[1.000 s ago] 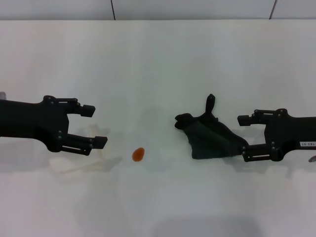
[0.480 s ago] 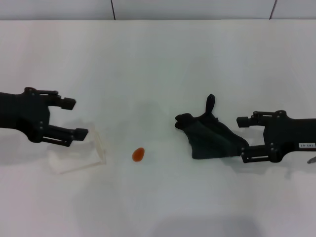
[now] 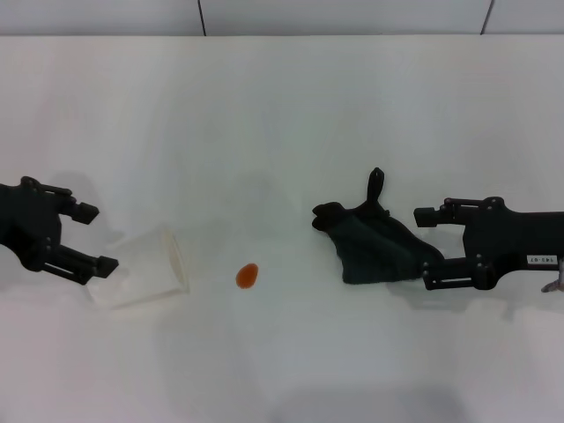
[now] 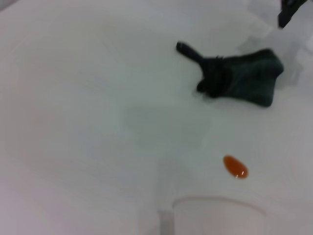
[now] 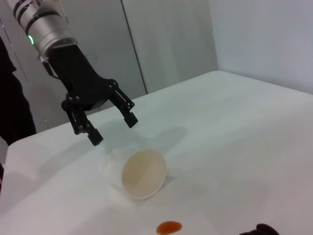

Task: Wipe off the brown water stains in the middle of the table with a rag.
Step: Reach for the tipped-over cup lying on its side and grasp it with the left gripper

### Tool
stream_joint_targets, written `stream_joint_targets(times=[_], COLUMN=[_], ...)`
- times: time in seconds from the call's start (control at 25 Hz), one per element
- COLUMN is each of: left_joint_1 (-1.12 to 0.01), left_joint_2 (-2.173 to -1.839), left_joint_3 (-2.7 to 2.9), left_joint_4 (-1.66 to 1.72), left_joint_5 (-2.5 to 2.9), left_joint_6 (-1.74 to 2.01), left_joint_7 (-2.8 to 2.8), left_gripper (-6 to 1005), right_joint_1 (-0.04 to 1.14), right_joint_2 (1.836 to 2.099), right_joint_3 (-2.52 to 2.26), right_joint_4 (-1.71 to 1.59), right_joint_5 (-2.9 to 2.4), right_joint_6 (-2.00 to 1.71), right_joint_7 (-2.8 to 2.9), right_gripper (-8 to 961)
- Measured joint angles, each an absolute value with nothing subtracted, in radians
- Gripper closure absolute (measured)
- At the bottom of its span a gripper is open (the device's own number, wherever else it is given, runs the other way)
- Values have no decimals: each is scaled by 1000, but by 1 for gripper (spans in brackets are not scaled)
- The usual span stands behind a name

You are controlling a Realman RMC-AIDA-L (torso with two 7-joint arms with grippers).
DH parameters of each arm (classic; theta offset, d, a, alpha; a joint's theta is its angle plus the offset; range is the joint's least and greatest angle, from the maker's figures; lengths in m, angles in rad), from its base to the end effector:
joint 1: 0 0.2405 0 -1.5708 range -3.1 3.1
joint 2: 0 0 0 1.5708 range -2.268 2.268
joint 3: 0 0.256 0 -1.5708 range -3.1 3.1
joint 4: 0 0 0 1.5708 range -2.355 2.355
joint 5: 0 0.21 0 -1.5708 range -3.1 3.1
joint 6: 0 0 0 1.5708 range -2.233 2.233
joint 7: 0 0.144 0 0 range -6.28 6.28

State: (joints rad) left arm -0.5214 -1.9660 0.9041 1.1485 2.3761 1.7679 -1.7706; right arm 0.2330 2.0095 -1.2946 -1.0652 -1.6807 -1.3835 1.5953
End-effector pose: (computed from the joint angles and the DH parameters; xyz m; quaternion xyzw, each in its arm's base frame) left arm -0.2601 0.3316 0.0774 -0.9738 -0.2011 0.0594 0.0876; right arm 0.2519 0.2966 0.0041 -0.9558 0.1928 0.1822 0.1265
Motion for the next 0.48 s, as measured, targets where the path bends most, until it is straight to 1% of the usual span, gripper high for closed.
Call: stream_joint_targets(times=[0.48], left_joint_1=[-561], left_joint_2=[-1955], left_joint_3=[907], left_joint_4=[1127], left_joint_5=[2444], left_joint_6=[1760], left_joint_7=[-1742], left_gripper=[123], right_joint_1=[237], right_joint_2=[2010], right_joint_3=[-1312], right_joint_4=[-1063], right_joint_5=[-1669], right_joint_6=[-1369], right_joint_7=[1595], right_gripper=[152])
